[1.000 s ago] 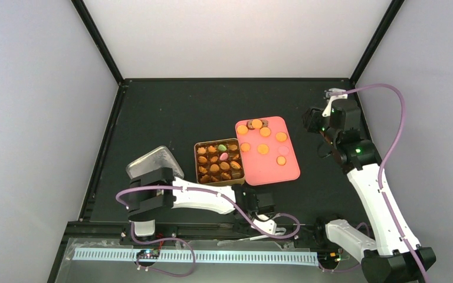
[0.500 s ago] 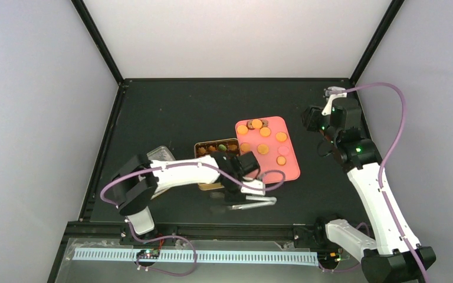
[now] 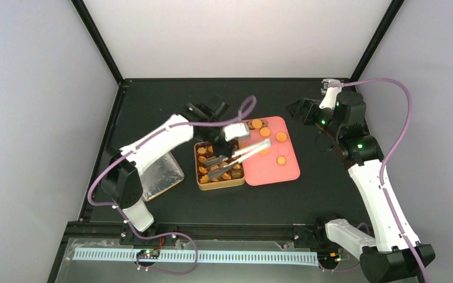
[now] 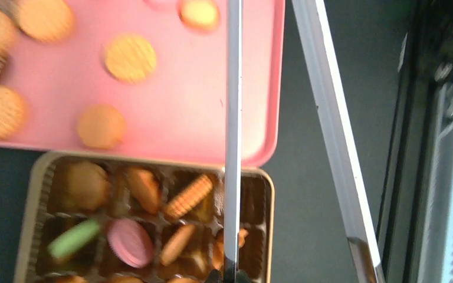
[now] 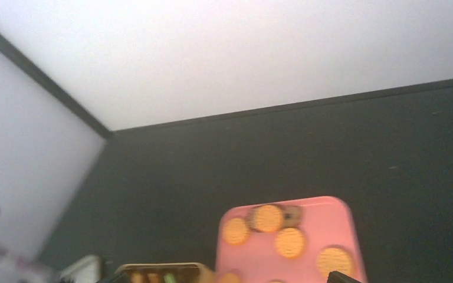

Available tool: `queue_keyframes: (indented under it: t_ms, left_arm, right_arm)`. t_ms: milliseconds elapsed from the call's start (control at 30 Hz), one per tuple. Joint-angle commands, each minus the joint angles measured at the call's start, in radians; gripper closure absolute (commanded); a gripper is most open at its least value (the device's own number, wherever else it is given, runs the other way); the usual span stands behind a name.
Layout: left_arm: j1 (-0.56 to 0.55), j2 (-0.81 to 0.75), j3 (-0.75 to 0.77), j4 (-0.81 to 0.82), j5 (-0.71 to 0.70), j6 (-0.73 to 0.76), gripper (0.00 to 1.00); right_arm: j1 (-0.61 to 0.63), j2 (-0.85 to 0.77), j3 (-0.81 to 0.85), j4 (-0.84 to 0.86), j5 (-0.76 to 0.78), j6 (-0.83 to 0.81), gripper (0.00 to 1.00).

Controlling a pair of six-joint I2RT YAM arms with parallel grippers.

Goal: Pack the cookies
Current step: Pass from the left arm to the right

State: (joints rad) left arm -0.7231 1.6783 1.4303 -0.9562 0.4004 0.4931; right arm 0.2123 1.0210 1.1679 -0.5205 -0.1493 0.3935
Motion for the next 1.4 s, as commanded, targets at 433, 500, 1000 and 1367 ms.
queue_keyframes:
  t_ms: [433,500,1000,1367]
  left_arm:
    - [0.237,0.011,0.235,0.273,0.765,-0.428,0.98]
    - [0.237,0.011,0.234,0.285,0.785,-0.435,0.98]
    - [0.222,0.004,0.201,0.290,0.810,-0.425,0.98]
    - [0.214,-0.002,0.179,0.270,0.798,-0.403,0.98]
  right_arm:
    - [-0.044,-0.001,-0.276,0.876,-0.849,0.467,0.01]
    - [-0.028,0.020,-0.255,0.850,-0.855,0.441,0.02]
    - [0.132,0.175,-0.199,0.903,-0.845,0.430,0.21]
    - [0.190,0.259,-0.196,0.965,-0.798,0.484,0.43]
